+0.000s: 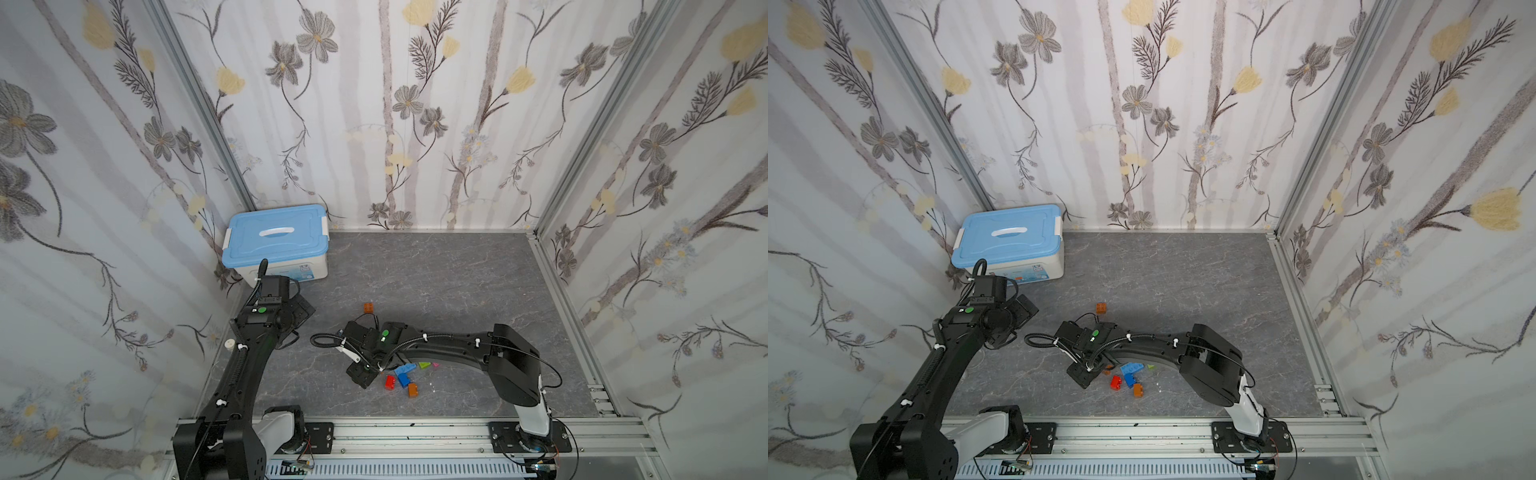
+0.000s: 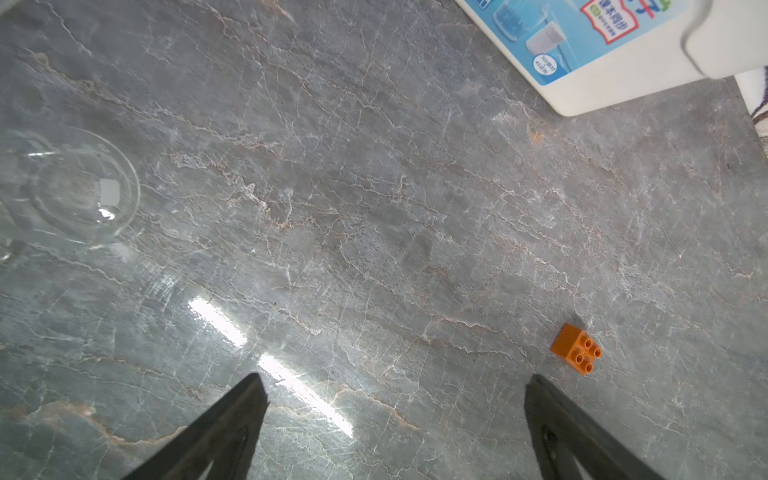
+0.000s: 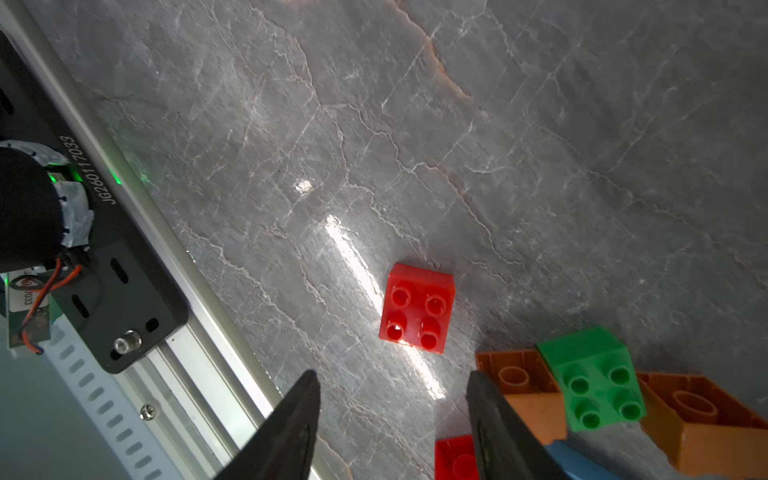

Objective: Assemble the letter h with lego
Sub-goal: Pick up the lego brick from the center of the board.

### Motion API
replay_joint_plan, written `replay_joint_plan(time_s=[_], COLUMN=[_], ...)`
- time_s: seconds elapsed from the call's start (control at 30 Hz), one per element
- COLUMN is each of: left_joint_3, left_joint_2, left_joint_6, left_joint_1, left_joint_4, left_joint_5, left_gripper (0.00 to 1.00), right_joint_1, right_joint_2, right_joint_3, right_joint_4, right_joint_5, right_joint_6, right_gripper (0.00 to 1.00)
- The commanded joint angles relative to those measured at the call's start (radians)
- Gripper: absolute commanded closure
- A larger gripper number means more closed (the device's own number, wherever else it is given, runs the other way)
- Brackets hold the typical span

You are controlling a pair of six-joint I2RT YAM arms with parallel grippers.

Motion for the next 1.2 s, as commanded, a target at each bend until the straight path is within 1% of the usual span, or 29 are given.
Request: replay_joint_plan(time_s=[0.0,0.07,0.17,0.23,0.33,0.73,0.77,0.87,0.9,0.97,1.07,1.17], left_joint_3=[-0.002,-0.005,-0.012,-0.017,-0.023,-0.046,-0.048,-0.05,-0.05,-0.053,-0.058,-0.065], left_joint_2=[-0.011,-0.023,-0.045,-0.058,-0.069,-0.113,-0.115,-0.117,-0.117,-0.119,-0.124,-0.129], left_joint_6=[-0.021,-0.017,-0.018,-0.019,-0.021,-0.021,-0.021,-0.021,-0.021,-0.026,-0.038,-0.042], left_joint_1=[0.02,0.028,0.033,0.036,0.04,0.057,0.058,0.061,0.062,0.063,0.064,0.066], left_joint_4=[0.0,0.01,0.014,0.015,0.018,0.013,0.013,0.012,0.013,0.012,0.014,0.013], left_joint_5=[0.033,0.054,0.054,0.052,0.056,0.063,0.064,0.07,0.073,0.075,0.08,0.088], left_gripper=[0.0,0.0,0.0,0.0,0.0,0.0,0.0,0.0,0.0,0.0,0.0,0.0], right_joint_1=[0.011,0.01,0.01,0.01,0.011,0.01,0.01,0.009,0.009,0.006,-0.007,-0.037], right_joint_2=[0.031,0.048,0.08,0.102,0.126,0.181,0.184,0.179,0.173,0.164,0.142,0.113], right_joint_3=[0.031,0.031,0.038,0.049,0.059,0.117,0.123,0.126,0.126,0.127,0.126,0.124], right_joint_4=[-0.069,-0.067,-0.073,-0.077,-0.065,-0.061,-0.066,-0.069,-0.069,-0.071,-0.068,-0.047], right_joint_5=[0.059,0.086,0.123,0.126,0.113,0.138,0.144,0.16,0.17,0.189,0.201,0.201], right_joint_6=[0.028,0.032,0.033,0.036,0.048,0.086,0.09,0.108,0.122,0.152,0.216,0.297], right_gripper=[0.41,0.43,0.45,0.45,0.5,0.55,0.58,0.59,0.59,0.63,0.71,0.72])
